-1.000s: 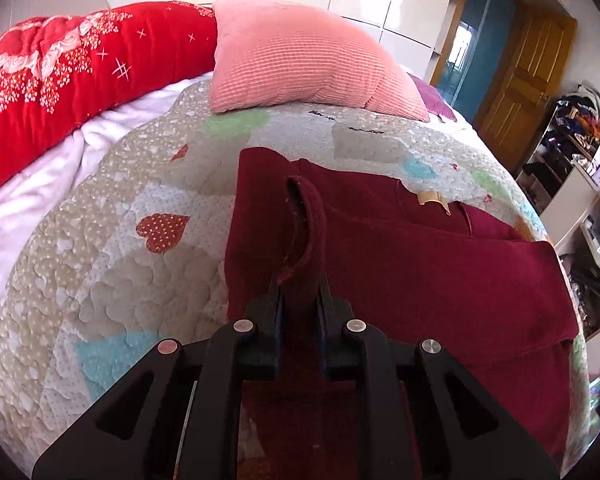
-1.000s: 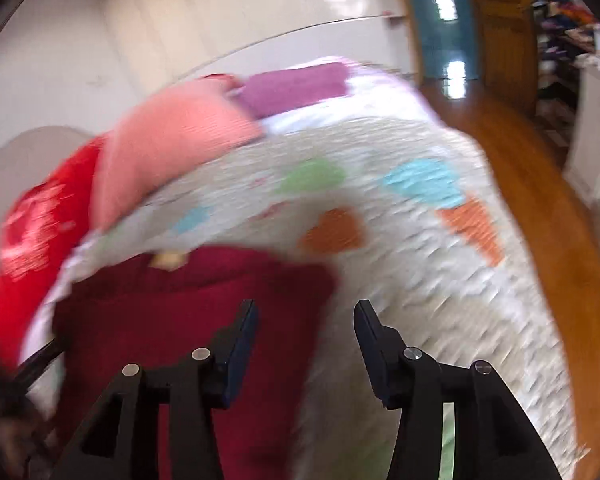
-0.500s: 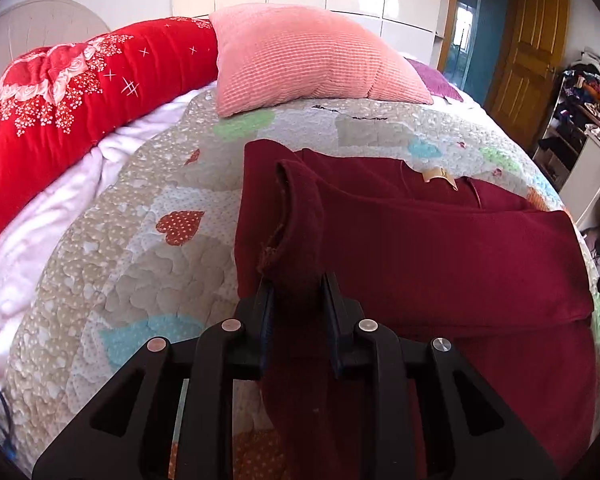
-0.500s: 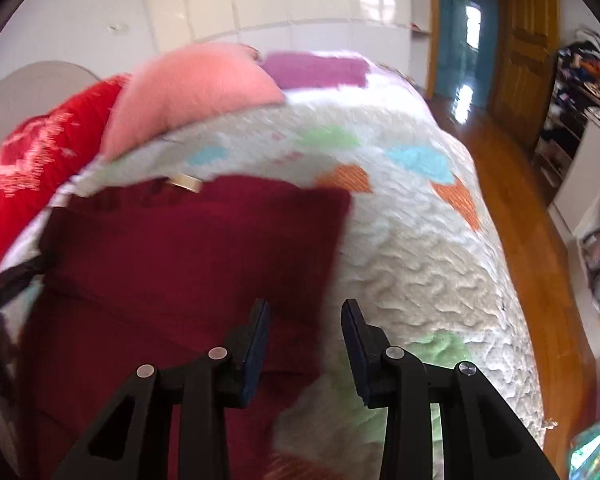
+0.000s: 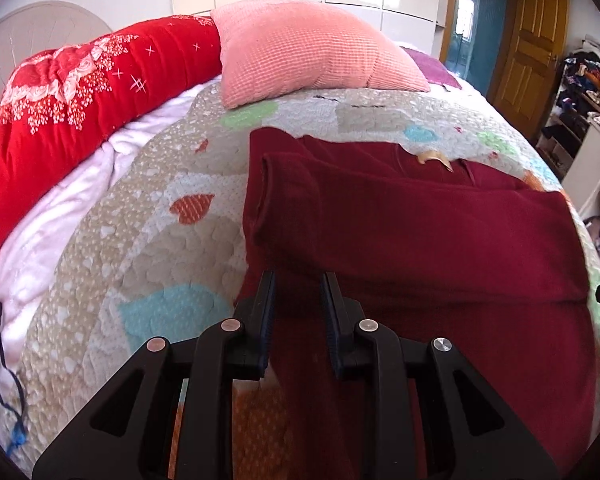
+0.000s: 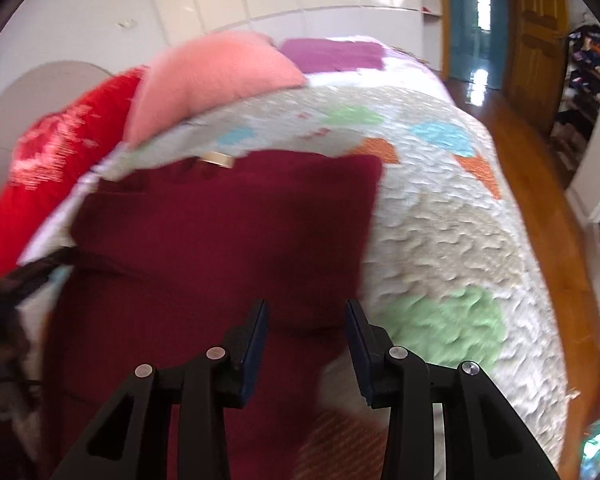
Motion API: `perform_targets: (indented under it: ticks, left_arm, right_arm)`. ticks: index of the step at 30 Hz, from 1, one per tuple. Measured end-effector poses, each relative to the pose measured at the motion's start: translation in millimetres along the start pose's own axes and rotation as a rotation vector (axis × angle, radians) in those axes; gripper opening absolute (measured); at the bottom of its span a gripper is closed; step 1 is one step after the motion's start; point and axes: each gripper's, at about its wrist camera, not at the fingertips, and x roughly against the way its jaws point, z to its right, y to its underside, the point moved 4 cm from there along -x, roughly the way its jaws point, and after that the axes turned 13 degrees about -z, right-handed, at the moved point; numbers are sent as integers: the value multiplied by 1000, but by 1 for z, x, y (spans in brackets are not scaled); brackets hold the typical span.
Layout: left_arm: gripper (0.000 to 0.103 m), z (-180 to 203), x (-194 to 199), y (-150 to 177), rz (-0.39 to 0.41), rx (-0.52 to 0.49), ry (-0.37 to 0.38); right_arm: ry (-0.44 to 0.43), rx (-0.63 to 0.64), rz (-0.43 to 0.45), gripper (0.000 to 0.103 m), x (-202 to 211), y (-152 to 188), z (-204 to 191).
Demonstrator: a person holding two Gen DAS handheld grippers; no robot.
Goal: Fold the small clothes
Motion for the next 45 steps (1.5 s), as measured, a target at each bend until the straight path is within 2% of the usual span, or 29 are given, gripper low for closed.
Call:
perform_targets:
  ticks: [2,5,7,8,9,12,15,19,21,23,24,25,27,30,33,36,38,41,42,44,45]
  left_arm:
    - [22,-3,7,10,-10,2,30]
    - [22,-15,20,31,-42,22,94]
    - [40,-25,32,48,-56,39,139]
    - [59,-29,38,57,-55,55,157]
    - [65,-32,42,64,-51,67,175]
    - [65,-38,54,87,-71,84,214]
    - [65,-31,58,107,-102,79,259]
    - [65,-15,56,130,-133,18,251]
    - [65,-9,54,137,-141,8,246]
    - [65,-8,52,141,-155,21,251]
    - [65,-9,51,142,-158,30,257]
    - [65,-9,52,142,-161,35,259]
    - [65,-12,56,146,-157,38,248]
    - [65,-19,66,147,-145,39,245]
    - [65,-26,75,153,-133,42,250]
    - [65,-28,76,160,-141,43,263]
    - [65,-27,76,165,-158,31,261]
    - [65,-27,79,171,-156,15,247]
    - [65,-27,80,172,-155,16,249]
    - [65,-27,82,174,-156,17,265]
    - [65,-26,83,176,-157,13,273]
  right_arm:
    - [-86,25,25,50,17,11,-13]
    - [-230,88,44,52,41,31,-36]
    - [-308,135,29,52,50,46,-51]
    - [-331,163,18,52,53,55,-59]
    - [-320,176,14,52,55,63,-63]
    - [-224,131,9,53,52,82,-59]
    - [-241,36,-38,53,40,102,-41]
    - [-174,-40,-96,53,19,122,-14]
    - [-186,-68,-111,53,10,129,-5]
    - [-222,-74,-86,52,9,132,-6]
    - [-236,-70,-74,42,8,133,-8]
    - [-242,-62,-76,26,4,132,-10]
    - [-198,-24,-74,8,1,131,-16]
    - [-168,18,-71,7,7,129,-16]
    - [-5,57,-45,5,16,125,-7]
    - [-18,16,-57,4,10,122,3]
    - [13,38,-57,4,9,122,0]
    - [-23,34,-33,4,27,120,1]
    - [-45,40,-27,7,33,120,0]
    - [-96,31,-49,42,39,124,-2]
    - [-110,15,-63,66,39,129,-1]
